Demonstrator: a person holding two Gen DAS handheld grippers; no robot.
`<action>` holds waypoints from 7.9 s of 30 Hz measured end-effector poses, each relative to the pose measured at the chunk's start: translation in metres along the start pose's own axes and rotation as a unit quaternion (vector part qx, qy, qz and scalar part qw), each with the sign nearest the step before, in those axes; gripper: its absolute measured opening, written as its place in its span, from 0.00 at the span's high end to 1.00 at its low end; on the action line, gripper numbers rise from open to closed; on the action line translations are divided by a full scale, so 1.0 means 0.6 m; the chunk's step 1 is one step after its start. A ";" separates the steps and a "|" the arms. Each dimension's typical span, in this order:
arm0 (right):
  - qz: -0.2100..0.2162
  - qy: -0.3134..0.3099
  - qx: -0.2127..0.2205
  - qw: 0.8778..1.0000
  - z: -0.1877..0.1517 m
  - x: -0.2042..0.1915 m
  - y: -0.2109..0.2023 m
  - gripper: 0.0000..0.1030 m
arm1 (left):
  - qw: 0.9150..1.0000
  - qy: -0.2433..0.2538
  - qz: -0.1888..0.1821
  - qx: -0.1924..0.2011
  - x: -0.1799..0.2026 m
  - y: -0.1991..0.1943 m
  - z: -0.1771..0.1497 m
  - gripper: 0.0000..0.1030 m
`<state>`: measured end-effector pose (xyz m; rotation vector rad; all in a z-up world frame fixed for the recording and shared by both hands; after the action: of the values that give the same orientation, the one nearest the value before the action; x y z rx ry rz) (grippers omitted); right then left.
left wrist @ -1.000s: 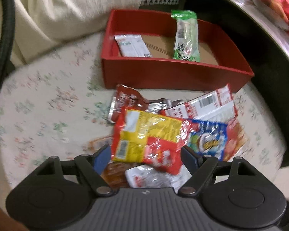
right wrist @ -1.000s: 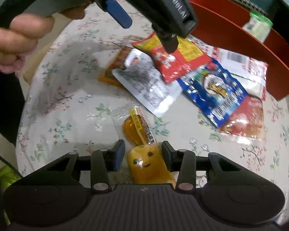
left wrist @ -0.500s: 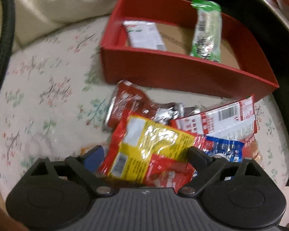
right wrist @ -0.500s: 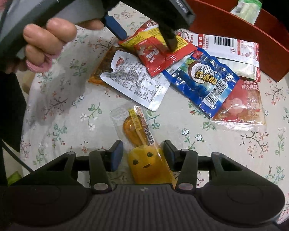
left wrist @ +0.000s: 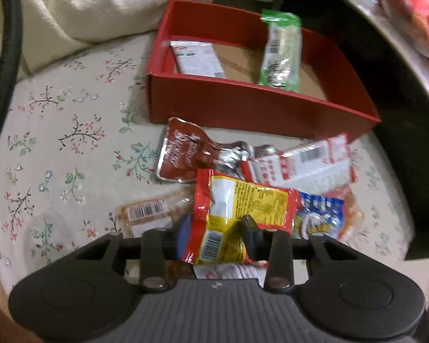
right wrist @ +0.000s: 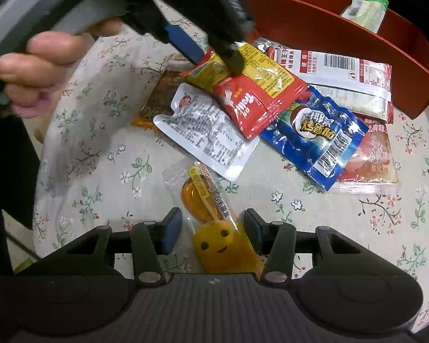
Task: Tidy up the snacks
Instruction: 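Grasp the red-yellow Trolli bag with the left gripper while the right holds the jelly, then lift the Trolli bag with the left gripper while the right holds the jelly, then carry the Trolli bag and jelly snack toward the red tray, then lower the Trolli bag left and jelly snack right into the red tray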
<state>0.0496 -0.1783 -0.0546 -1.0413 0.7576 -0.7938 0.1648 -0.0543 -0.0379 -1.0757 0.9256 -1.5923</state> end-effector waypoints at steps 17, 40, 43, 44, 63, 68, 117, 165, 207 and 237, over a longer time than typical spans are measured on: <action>0.006 0.019 0.003 1.000 -0.006 0.014 -0.006 0.51 | 0.916 0.390 0.048 0.079 0.121 -0.055 -0.042 0.48; 0.029 0.051 0.005 0.998 -0.011 0.047 -0.021 0.61 | 0.902 0.430 0.034 0.015 0.111 0.012 -0.028 0.60; 0.024 0.048 0.005 0.999 -0.012 0.047 -0.023 0.61 | 0.935 0.355 0.014 0.010 0.077 -0.010 -0.026 0.65; 0.022 0.048 0.004 0.999 -0.012 0.046 -0.023 0.62 | 0.941 0.337 0.015 0.010 0.070 -0.015 -0.027 0.65; -0.021 -0.061 -0.012 0.998 -0.012 -0.021 0.001 0.46 | 0.949 0.310 0.055 -0.003 0.054 0.034 -0.028 0.49; -0.054 -0.097 -0.008 0.994 -0.018 -0.048 0.005 0.52 | 0.959 0.281 0.035 -0.005 0.045 0.020 -0.025 0.62; -0.015 -0.007 -0.004 1.000 -0.012 -0.013 -0.014 0.64 | 0.961 0.267 0.061 -0.024 0.030 0.034 -0.016 0.44; 0.027 0.120 0.073 0.990 -0.016 -0.018 -0.074 0.64 | 0.990 0.124 -0.053 0.048 -0.023 -0.111 -0.030 0.44; -0.019 0.199 0.295 0.934 0.174 0.185 -0.191 0.64 | 0.975 0.092 0.039 0.198 0.084 -0.110 0.125 0.44; -0.088 0.202 0.260 0.940 0.263 0.265 -0.116 0.63 | 0.967 0.109 0.117 0.197 0.101 -0.015 0.211 0.44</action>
<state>0.2482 -0.2642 0.0350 -0.4726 0.7443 -1.3052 0.2733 -0.1195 0.0238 -0.5036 0.7996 -1.6275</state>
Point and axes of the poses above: each gripper's, at about its wrist camera, not at the fingertips, and y roughly the way its jaws point, x to its right, z to its top, the point moved 1 cm from there along y, roughly the way its jaws point, and after that the axes turned 3 degrees about z, right-handed, at the moved point
